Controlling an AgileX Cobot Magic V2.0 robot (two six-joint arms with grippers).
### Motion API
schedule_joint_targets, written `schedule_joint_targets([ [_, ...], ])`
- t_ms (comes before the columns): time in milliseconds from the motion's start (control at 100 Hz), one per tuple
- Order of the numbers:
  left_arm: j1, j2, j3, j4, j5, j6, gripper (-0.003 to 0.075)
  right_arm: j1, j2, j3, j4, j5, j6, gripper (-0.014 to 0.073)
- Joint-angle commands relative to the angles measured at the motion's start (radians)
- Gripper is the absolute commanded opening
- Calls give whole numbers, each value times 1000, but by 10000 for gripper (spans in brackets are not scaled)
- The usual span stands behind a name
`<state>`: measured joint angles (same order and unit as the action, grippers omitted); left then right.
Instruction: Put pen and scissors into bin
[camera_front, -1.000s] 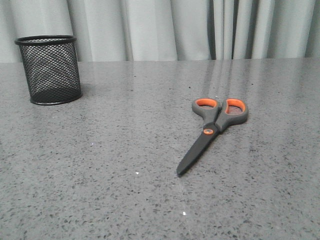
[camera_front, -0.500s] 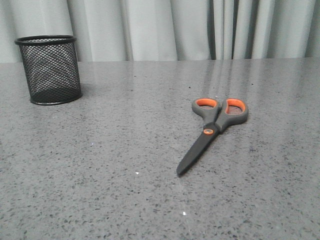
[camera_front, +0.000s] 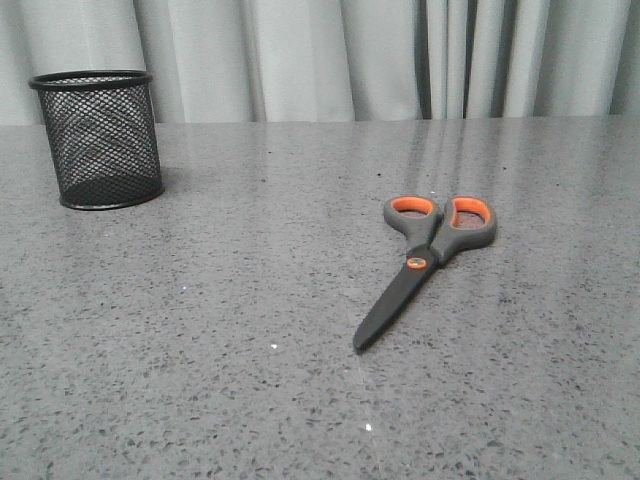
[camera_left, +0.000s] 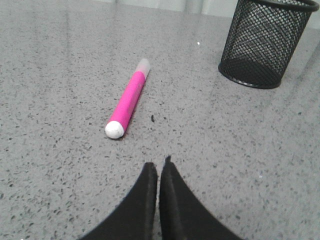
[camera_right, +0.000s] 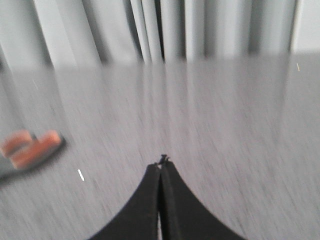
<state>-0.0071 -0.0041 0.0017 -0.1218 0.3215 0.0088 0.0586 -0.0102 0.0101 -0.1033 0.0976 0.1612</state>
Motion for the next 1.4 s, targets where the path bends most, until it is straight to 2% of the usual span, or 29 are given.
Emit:
schedule_joint_targets([
  [0, 3, -31, 44, -139, -140, -9, -19, 2, -19, 15, 53, -229, 1, -69],
  [40, 3, -31, 44, -298, -189, -9, -19, 2, -19, 15, 93, -276, 15, -69],
  [120, 3, -31, 44, -488, -278, -9, -19, 2, -19, 15, 103, -354, 15, -69],
  [270, 3, -31, 44, -712, -381, -9, -19, 2, -19, 15, 103, -454, 15, -69],
  [390, 3, -31, 44, -807, -382, -9, -19, 2, -19, 15, 103, -454, 15, -69],
  [500, 3, -31, 44, -834, -386, -9, -19, 2, -19, 14, 119, -449, 15, -69],
  [640, 3, -31, 34, -841, -388, -9, -18, 2, -19, 9, 283, -399, 15, -68],
  [740, 3, -27, -20, -738, -359, 42, 23, 2, -17, -18, 311, -365, 15, -68],
  [870, 3, 23, -159, -502, -216, 94, 201, 2, 23, -120, 311, -147, 15, -58],
  [960, 3, 106, -269, -382, -140, 94, 273, 4, 86, -200, 311, -25, 15, 31],
  [1090, 3, 304, -466, -212, 58, 94, 273, 18, 192, -302, 311, 84, 15, 284],
  [1160, 4, 450, -594, -146, 232, 89, 245, 27, 252, -353, 311, 147, 15, 364],
  [1260, 4, 658, -770, -66, 433, 79, 209, 43, 315, -399, 311, 189, 15, 370],
  [1390, -20, 864, -978, 56, 529, -14, 213, 78, 337, -403, 311, 170, 0, 369],
])
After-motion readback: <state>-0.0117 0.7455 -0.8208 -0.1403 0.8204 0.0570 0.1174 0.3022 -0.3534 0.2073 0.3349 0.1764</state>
